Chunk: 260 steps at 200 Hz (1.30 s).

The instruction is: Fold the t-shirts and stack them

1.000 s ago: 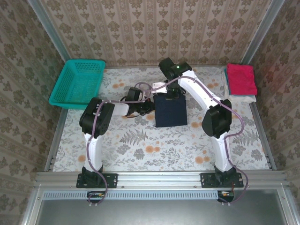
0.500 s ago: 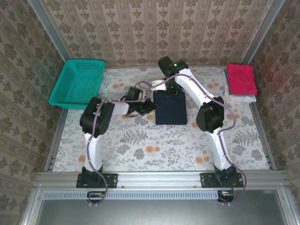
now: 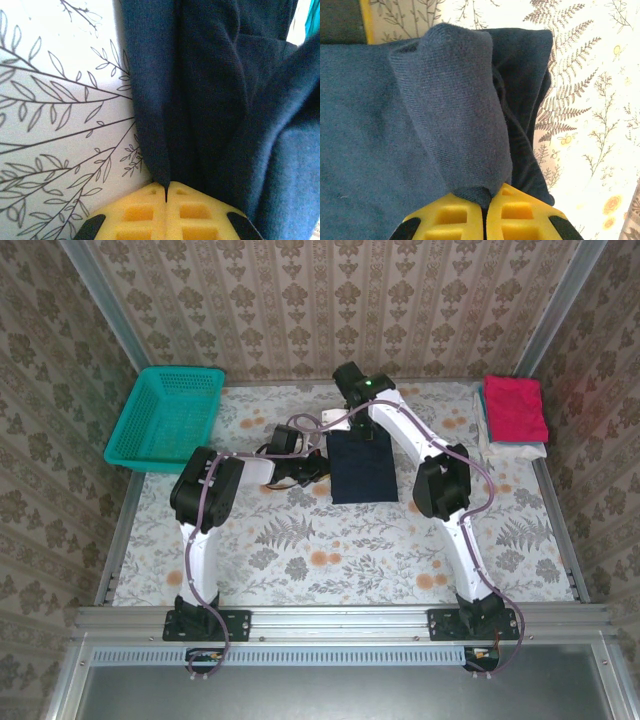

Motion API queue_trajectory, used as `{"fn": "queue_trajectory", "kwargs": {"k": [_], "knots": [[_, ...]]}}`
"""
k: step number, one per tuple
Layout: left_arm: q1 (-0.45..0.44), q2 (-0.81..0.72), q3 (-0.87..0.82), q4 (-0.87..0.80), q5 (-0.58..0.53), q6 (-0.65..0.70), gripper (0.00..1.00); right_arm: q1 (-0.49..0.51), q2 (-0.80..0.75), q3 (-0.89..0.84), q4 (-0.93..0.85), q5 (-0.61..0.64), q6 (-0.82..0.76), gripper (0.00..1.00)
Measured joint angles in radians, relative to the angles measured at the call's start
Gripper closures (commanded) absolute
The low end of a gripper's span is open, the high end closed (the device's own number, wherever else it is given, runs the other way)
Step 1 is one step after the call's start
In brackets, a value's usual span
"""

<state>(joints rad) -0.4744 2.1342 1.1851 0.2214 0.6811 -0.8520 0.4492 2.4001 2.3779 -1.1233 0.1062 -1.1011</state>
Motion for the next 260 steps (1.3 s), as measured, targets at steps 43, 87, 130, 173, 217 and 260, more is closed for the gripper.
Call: {"fn": "queue_trajectory", "kwargs": {"k": [43,87,130,173,217,260], "knots": [[0.002,0.001,-0.001,0.004,0.005,0.0,1.0,-0.002,0.022,0.001,0.055,0.024,0.0,1.0],[0.003,0.003,-0.004,0.008,0.01,0.0,1.0,-0.006,0.053,0.002,0.111,0.028,0.0,1.0],[0.005,0.005,-0.007,0.015,0.019,-0.001,1.0,-0.011,0.069,-0.037,0.217,0.024,-0.008,0.87],[0.011,0.004,-0.024,0.046,0.027,-0.001,1.0,-0.019,0.053,-0.172,0.392,-0.026,0.017,0.32],[0.011,-0.035,-0.081,0.08,0.0,-0.001,0.87,-0.041,-0.089,-0.419,0.642,-0.064,0.152,0.11],[0.021,-0.138,-0.176,0.058,-0.056,-0.019,0.76,-0.078,-0.319,-0.669,0.889,-0.088,0.402,0.05]]}}
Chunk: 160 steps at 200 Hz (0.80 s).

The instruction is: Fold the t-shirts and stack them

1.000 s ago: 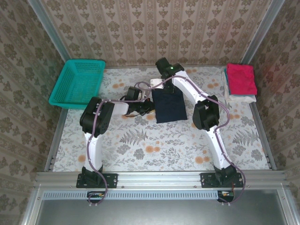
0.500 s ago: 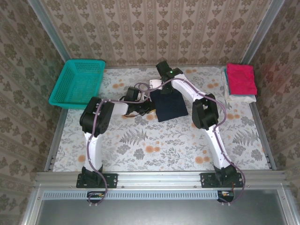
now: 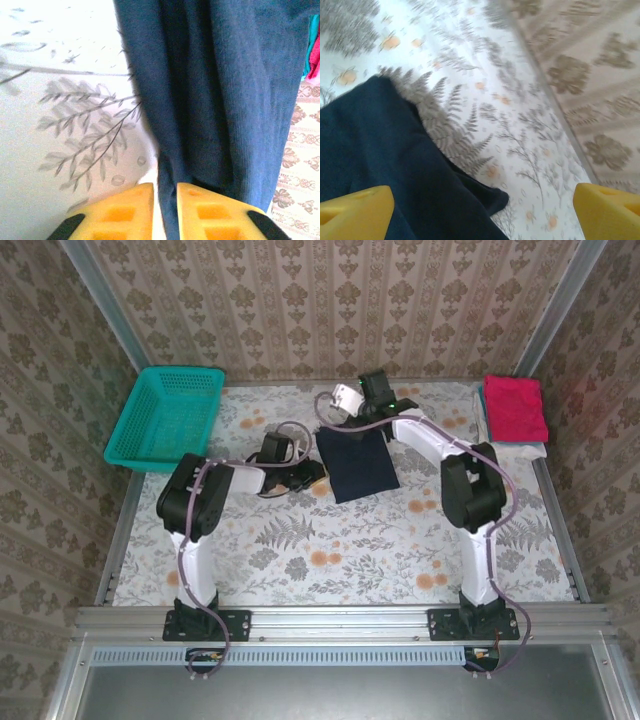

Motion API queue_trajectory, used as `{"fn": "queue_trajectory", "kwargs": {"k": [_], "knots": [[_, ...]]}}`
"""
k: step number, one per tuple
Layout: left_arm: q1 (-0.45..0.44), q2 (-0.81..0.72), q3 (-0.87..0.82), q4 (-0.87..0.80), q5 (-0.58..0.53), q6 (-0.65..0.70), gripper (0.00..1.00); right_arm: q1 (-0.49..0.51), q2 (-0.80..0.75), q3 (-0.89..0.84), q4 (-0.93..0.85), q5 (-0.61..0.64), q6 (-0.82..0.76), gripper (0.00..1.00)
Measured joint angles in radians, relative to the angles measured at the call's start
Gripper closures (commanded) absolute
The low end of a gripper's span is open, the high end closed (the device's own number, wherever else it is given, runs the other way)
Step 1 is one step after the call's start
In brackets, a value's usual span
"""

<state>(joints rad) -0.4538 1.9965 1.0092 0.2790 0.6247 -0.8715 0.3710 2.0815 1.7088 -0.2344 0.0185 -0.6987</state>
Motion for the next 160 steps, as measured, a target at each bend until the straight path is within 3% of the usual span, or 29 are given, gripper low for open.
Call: {"fn": "queue_trajectory", "kwargs": {"k": [29,54,83,103,126,160], "knots": [[0.008,-0.081,-0.021,-0.14,-0.08,0.0,0.65,-0.059,-0.108,-0.119,0.087,-0.025,0.267,0.07],[0.011,-0.128,0.002,-0.254,-0.158,0.004,0.4,-0.14,-0.148,-0.2,0.116,-0.103,0.531,0.07],[0.01,-0.111,0.125,-0.303,-0.196,0.011,0.2,-0.237,-0.148,-0.26,0.116,-0.249,0.774,0.1],[-0.006,-0.047,0.251,-0.302,-0.204,0.013,0.16,-0.27,-0.125,-0.262,0.108,-0.326,0.872,0.16],[-0.037,0.055,0.379,-0.307,-0.203,0.017,0.22,-0.265,-0.068,-0.243,0.08,-0.402,0.933,0.25],[-0.055,0.174,0.467,-0.362,-0.206,0.032,0.65,-0.254,0.026,-0.202,0.051,-0.47,0.983,0.47]]}}
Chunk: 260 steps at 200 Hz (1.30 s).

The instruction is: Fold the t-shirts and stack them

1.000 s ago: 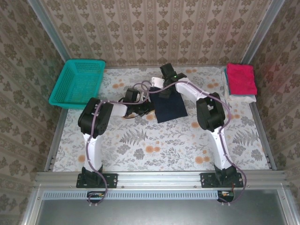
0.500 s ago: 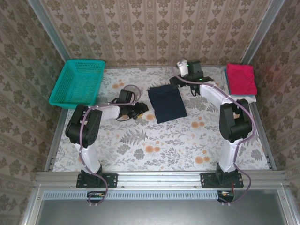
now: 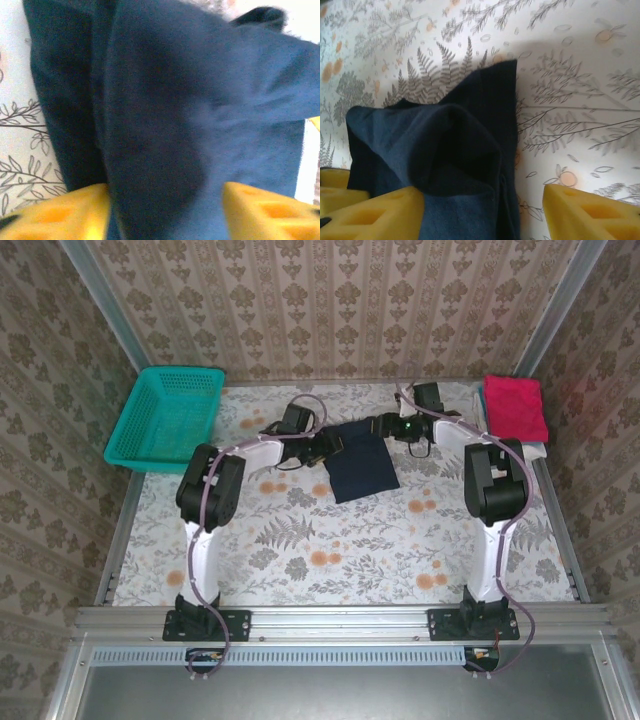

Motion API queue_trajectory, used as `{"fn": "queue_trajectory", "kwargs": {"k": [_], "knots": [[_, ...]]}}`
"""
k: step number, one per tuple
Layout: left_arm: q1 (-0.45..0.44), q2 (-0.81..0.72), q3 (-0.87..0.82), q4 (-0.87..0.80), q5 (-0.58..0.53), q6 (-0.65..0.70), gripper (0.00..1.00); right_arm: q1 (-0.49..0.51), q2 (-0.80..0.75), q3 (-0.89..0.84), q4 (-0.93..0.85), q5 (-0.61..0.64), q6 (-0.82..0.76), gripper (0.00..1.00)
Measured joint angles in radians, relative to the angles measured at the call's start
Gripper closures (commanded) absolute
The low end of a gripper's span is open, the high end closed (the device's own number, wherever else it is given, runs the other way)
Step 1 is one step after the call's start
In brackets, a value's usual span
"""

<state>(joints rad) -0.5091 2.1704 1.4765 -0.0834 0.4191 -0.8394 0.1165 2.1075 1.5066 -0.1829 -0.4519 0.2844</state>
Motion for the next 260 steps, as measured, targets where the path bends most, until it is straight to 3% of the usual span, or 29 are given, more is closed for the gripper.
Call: {"fn": "queue_trajectory", "kwargs": {"k": [19,36,56,81,92,102,128,140,166,200,260], "knots": [[0.007,0.019,0.018,-0.025,0.002,0.005,0.87,0.002,0.031,0.026,-0.013,-0.029,0.008,0.6],[0.011,0.019,0.036,-0.045,0.003,0.018,0.99,0.002,0.054,0.061,-0.025,-0.047,0.011,0.72],[0.011,0.019,0.042,-0.053,0.002,0.022,1.0,0.002,0.086,0.106,-0.029,-0.066,0.005,0.86],[0.011,0.019,0.042,-0.057,0.002,0.024,1.0,0.008,0.105,0.127,-0.031,-0.082,-0.001,0.92],[0.011,0.017,0.035,-0.055,-0.001,0.024,0.89,0.013,0.105,0.127,-0.031,-0.083,-0.014,0.86],[0.011,0.012,0.022,-0.052,-0.005,0.026,0.8,0.018,0.105,0.131,-0.031,-0.082,-0.026,0.7],[0.012,-0.012,-0.027,-0.048,-0.025,0.027,0.69,0.035,0.105,0.136,-0.034,-0.051,-0.035,0.28],[0.013,-0.021,-0.042,-0.041,-0.026,0.028,0.66,0.042,0.101,0.121,-0.026,-0.016,-0.034,0.17],[0.013,-0.035,-0.064,-0.023,-0.028,0.028,0.64,0.048,0.059,0.032,-0.027,0.035,-0.046,0.15],[0.013,-0.036,-0.072,-0.017,-0.026,0.026,0.85,0.056,0.034,-0.023,-0.034,0.039,-0.063,0.22],[0.013,-0.035,-0.076,-0.008,-0.019,0.025,0.88,0.093,0.035,-0.031,-0.063,-0.021,-0.085,0.34]]}}
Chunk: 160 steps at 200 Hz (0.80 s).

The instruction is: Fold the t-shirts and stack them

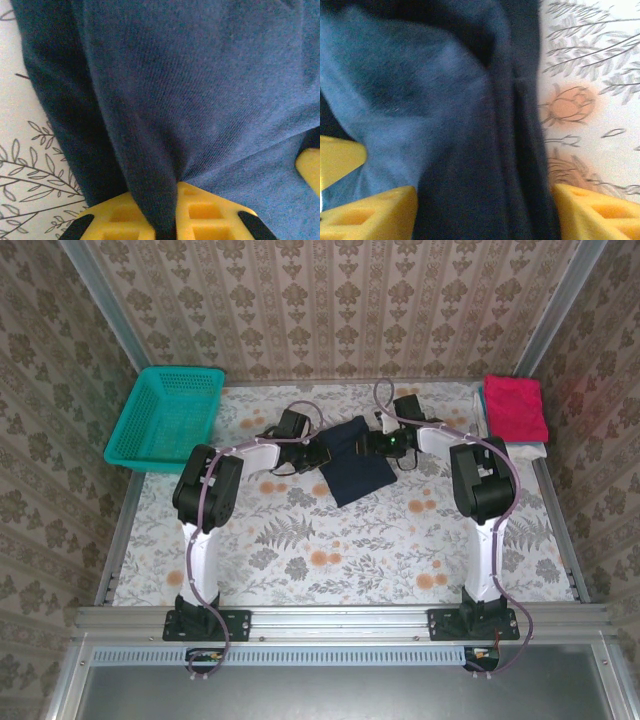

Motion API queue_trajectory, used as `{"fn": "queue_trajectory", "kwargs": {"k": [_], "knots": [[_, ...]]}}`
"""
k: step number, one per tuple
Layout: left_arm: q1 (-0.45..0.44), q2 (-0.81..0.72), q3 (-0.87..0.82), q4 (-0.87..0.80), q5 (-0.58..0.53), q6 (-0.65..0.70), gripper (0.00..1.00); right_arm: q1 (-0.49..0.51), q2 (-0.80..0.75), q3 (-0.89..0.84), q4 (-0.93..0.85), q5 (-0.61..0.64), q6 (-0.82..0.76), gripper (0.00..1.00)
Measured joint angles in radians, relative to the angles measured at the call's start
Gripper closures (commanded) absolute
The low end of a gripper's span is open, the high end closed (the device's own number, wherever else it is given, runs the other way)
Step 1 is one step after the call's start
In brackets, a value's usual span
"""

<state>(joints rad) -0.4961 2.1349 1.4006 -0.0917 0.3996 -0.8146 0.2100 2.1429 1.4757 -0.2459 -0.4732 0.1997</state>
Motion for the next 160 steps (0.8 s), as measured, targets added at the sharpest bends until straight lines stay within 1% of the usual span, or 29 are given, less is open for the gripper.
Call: {"fn": "queue_trajectory", "kwargs": {"k": [40,60,78,85,95,97,102,118,130,138,144,151,157,160], "knots": [[0.002,0.005,-0.008,0.02,0.015,0.0,0.89,0.017,0.01,0.0,0.003,-0.05,-0.015,0.45],[0.005,0.008,-0.008,0.025,0.024,-0.001,0.89,0.017,0.025,0.002,0.011,-0.078,-0.014,0.55],[0.007,0.009,-0.008,0.027,0.03,-0.001,0.88,0.016,0.037,0.008,0.014,-0.093,-0.006,0.71],[0.007,0.009,-0.008,0.028,0.03,-0.001,0.88,0.016,0.039,0.01,0.013,-0.098,-0.004,0.79],[0.007,0.009,-0.009,0.03,0.031,-0.001,0.85,0.016,0.039,0.012,0.013,-0.107,-0.006,0.98],[0.007,0.009,-0.01,0.03,0.031,-0.001,0.84,0.016,0.039,0.013,0.013,-0.107,0.0,1.0],[0.007,0.009,-0.011,0.033,0.031,-0.001,0.8,0.016,0.039,0.016,0.01,-0.11,-0.003,1.0],[0.007,0.009,-0.017,0.047,0.037,-0.005,0.6,0.017,0.039,0.022,0.002,-0.108,-0.008,1.0],[0.005,-0.003,-0.022,0.061,0.041,-0.005,0.48,0.019,0.039,0.027,-0.01,-0.092,-0.023,1.0],[0.002,-0.013,-0.03,0.066,0.037,-0.003,0.35,0.023,0.039,0.033,-0.023,-0.071,-0.037,1.0],[-0.001,-0.024,-0.038,0.069,0.036,0.002,0.22,0.027,0.035,0.035,-0.029,-0.047,-0.045,1.0],[-0.003,-0.041,-0.047,0.07,0.03,0.007,0.1,0.029,0.029,0.034,-0.035,-0.02,-0.051,1.0],[-0.006,-0.058,-0.057,0.065,0.023,0.014,0.02,0.032,0.022,0.032,-0.035,-0.003,-0.052,1.0],[-0.006,-0.068,-0.063,0.061,0.017,0.015,0.0,0.033,0.018,0.03,-0.035,0.005,-0.054,1.0]]}}
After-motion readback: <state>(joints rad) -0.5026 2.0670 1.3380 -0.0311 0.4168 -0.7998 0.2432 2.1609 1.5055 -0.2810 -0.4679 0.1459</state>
